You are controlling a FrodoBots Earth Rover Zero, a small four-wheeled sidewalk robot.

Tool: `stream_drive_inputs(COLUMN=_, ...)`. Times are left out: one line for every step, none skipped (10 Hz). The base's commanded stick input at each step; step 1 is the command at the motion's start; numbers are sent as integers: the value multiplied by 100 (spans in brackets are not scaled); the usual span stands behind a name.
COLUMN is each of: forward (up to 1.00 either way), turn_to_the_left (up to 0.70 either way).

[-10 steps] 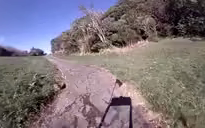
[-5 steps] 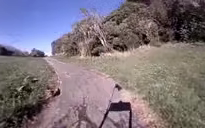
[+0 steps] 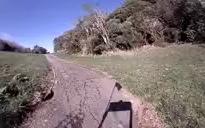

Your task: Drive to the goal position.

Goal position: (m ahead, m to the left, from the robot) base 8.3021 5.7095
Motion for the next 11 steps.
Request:
stream_drive_inputs(forward=83, turn_to_the_left=0)
stream_drive_inputs(forward=83, turn_to_the_left=0)
stream_drive_inputs(forward=83, turn_to_the_left=33)
stream_drive_inputs(forward=84, turn_to_the_left=34)
stream_drive_inputs(forward=84, turn_to_the_left=0)
stream_drive_inputs(forward=84, turn_to_the_left=0)
stream_drive_inputs(forward=84, turn_to_the_left=0)
stream_drive_inputs(forward=84, turn_to_the_left=15)
stream_drive_inputs(forward=84, turn_to_the_left=29)
stream_drive_inputs(forward=84, turn_to_the_left=8)
stream_drive_inputs(forward=85, turn_to_the_left=4)
